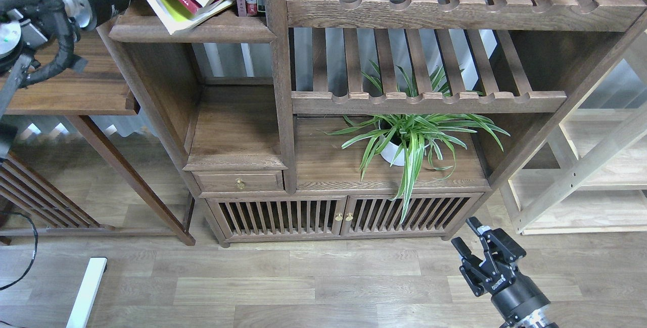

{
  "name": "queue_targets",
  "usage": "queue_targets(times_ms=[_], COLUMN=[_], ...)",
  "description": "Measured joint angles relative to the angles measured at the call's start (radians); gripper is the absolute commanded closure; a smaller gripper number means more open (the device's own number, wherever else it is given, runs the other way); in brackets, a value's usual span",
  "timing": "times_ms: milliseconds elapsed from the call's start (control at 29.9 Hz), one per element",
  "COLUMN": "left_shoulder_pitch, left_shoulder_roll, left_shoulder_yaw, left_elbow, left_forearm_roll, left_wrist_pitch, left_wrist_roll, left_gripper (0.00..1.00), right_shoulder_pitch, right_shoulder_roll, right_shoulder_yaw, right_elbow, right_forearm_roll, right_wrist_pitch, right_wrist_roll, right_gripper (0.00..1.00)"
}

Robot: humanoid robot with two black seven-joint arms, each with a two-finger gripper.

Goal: Organize books on shelf

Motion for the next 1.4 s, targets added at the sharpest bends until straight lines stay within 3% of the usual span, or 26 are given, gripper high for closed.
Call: queue_targets(times_ms=[201,301,702,1003,1404], left_shoulder_pitch=[0.104,0.162,0.439,0.65,0.674], left_shoulder_roll=[-0.009,-0.02,-0.151,-0.206,-0.284], left_shoulder_yaw=[-0.042,-0.054,-0.141,-0.187,-0.191], left_elbow=[-0.079,-0.091,-0.079,0.017,0.072], left_forearm_roll=[-0.033,-0.04,-0.09,-0.179,-0.2], left_wrist_pitch=[-0.005,-0.066,-0.471,-0.754,-0.813], left_wrist_roll=[0.0,0.0,0.0,0.0,0.0], left_gripper=[0.11,0.09,0.04,0.04,0.03], right_shoulder_pitch=[0.076,0.115,0.215,0.263,0.362], right_shoulder_roll=[-0.006,-0.006,0.001,0.001,0.003], right_shoulder_yaw=[0.031,0.053,0.074,0.093,0.107], right_elbow=[0.011,0.025,0.05,0.054,0.063], right_forearm_roll=[-0.01,-0.012,-0.087,-0.11,-0.137], right_wrist_pitch=[0.0,0.0,0.0,0.0,0.0], right_wrist_roll=[0.0,0.0,0.0,0.0,0.0], right_gripper=[0.3,0.3,0.28,0.26,0.26])
